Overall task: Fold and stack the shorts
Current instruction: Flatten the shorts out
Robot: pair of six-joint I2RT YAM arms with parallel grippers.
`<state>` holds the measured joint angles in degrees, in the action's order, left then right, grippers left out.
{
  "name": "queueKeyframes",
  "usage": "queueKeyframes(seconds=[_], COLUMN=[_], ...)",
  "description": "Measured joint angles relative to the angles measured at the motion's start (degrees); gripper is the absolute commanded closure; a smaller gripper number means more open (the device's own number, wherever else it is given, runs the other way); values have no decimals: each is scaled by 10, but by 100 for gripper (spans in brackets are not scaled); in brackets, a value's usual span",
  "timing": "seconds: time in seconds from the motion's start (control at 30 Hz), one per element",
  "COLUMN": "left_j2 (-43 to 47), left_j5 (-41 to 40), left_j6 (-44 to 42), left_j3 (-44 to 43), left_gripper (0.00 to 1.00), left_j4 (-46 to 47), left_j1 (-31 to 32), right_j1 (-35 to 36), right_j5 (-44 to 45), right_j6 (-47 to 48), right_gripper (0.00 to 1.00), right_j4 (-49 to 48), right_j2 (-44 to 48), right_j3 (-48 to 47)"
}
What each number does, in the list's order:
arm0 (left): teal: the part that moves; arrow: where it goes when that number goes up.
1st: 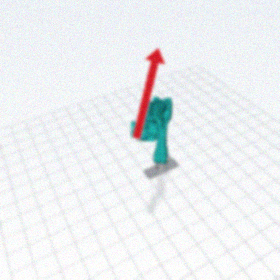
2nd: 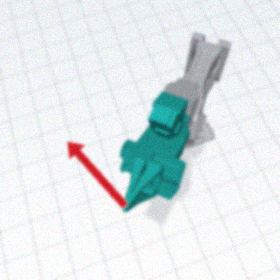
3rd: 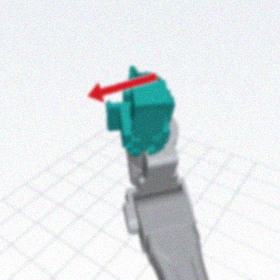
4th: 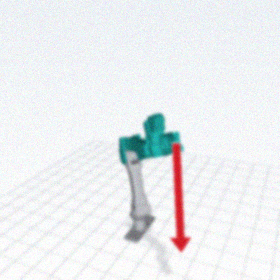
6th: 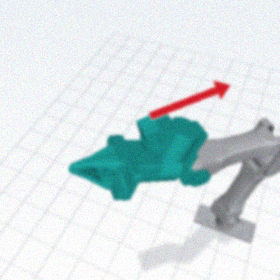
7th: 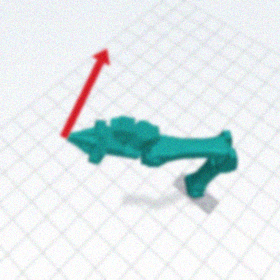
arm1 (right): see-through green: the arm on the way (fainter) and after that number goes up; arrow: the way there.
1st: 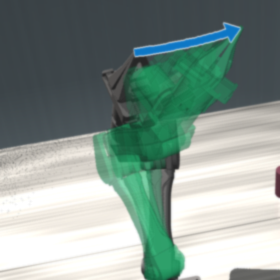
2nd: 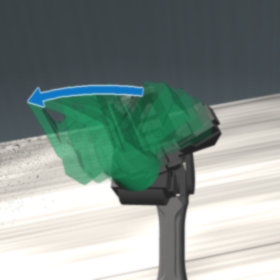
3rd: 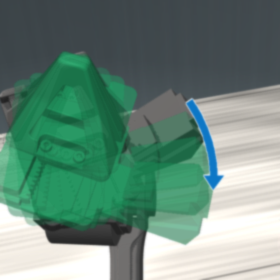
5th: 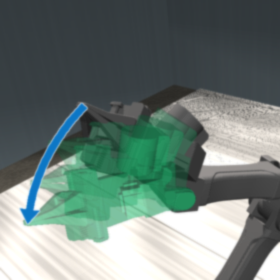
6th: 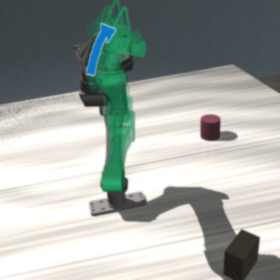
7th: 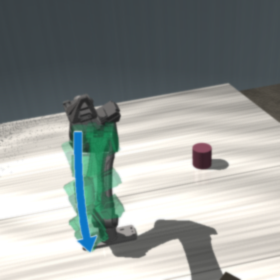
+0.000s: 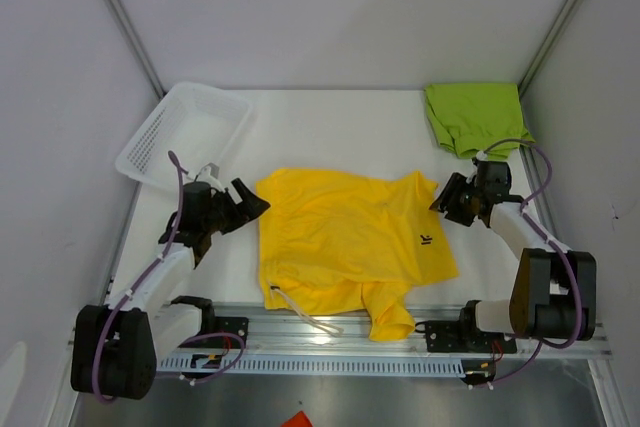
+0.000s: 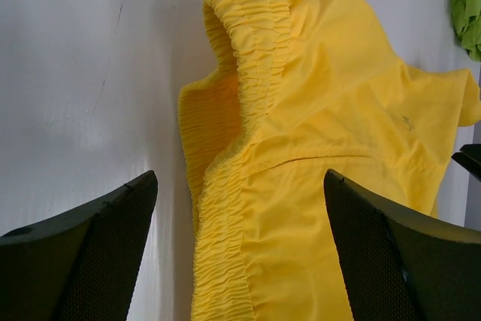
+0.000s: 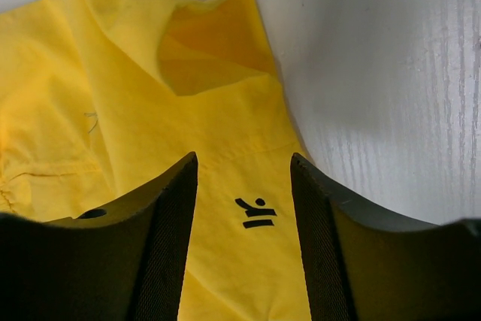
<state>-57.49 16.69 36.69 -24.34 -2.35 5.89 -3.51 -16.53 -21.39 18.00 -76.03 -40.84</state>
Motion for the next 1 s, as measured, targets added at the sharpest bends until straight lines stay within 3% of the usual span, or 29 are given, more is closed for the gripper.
queueKeyframes(seconds=[0.3,0.67,0.77,0.8,1.0], left_j2=[-29,-43,-44,-44,-45], left_j5=[0,0,0,0,1], left_j6=[4,4,4,4,4], left_j3=[6,11,11,11,11], left_gripper=[12,17,18,18,18], left_j4=[38,58,63,63,67], left_j1=[0,0,0,0,0], right_j1=[0,7,14,17,32], right_j5=[23,25,26,26,37], right_j6=[-17,-26,-27,-28,-31], right_gripper=[50,60,53,43,46], right_j4=[-43,-85,-85,-85,-76], right_j2=[-68,-79,-79,-79,-76], right_j3=[21,28,28,28,21])
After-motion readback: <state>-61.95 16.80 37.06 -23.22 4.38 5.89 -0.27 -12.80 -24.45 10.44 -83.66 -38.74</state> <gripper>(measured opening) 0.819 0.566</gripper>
